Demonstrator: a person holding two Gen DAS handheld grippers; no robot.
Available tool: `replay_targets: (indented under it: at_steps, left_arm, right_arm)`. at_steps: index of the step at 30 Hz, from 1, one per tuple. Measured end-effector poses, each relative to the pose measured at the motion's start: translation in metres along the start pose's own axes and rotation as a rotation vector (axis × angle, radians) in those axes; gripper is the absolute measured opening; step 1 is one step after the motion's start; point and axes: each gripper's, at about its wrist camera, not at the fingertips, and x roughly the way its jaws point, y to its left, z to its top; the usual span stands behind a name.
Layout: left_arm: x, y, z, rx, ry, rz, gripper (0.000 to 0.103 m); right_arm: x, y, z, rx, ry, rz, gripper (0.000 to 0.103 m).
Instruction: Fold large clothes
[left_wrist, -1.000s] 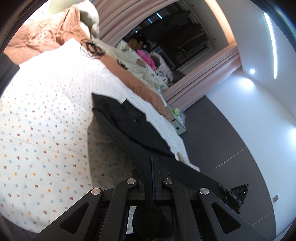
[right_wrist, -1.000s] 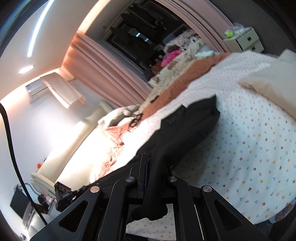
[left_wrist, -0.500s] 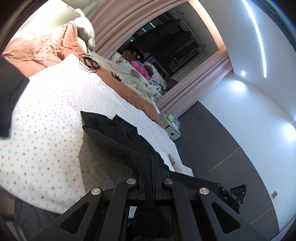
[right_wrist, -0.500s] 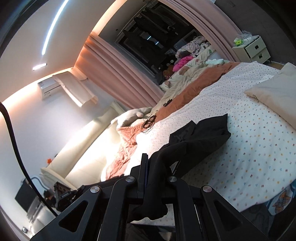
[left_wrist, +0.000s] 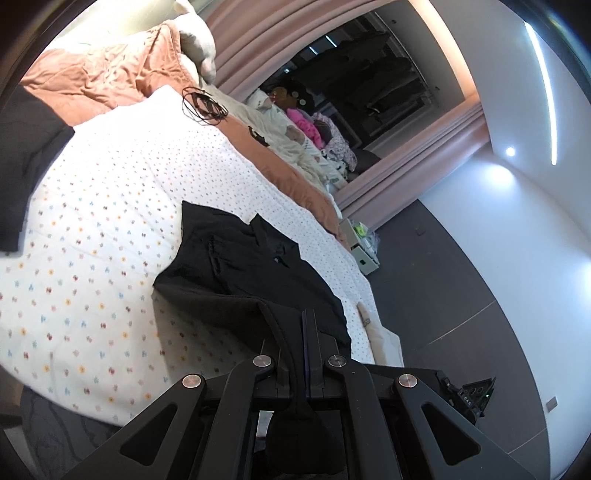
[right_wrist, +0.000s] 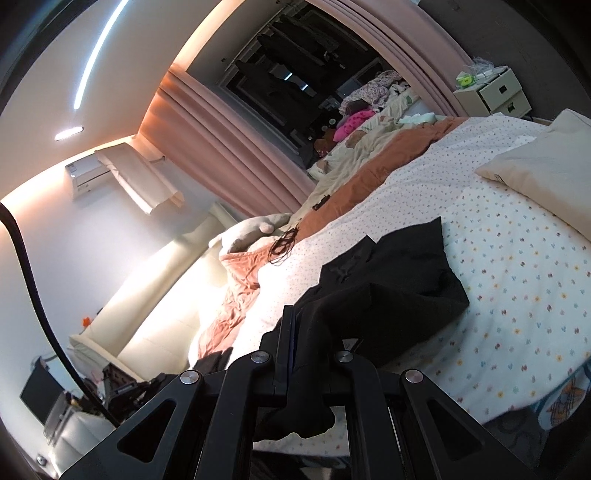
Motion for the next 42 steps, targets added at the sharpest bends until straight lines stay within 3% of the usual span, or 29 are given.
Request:
replay_targets:
  at_steps: [26,42]
  left_arm:
    - [0.143,0.032,0.136,-0.062,0.023,0.053,0.002]
    - [0.251,0.094,0.178,-0.137,0.100,0.128,0.002]
  right_arm:
    - [0.144,-0.032,0.109,0.059,-0.007,-0.051,0.007]
    - [0.243,-0.096,0.131,0.139,0.050,-0.123,0.007]
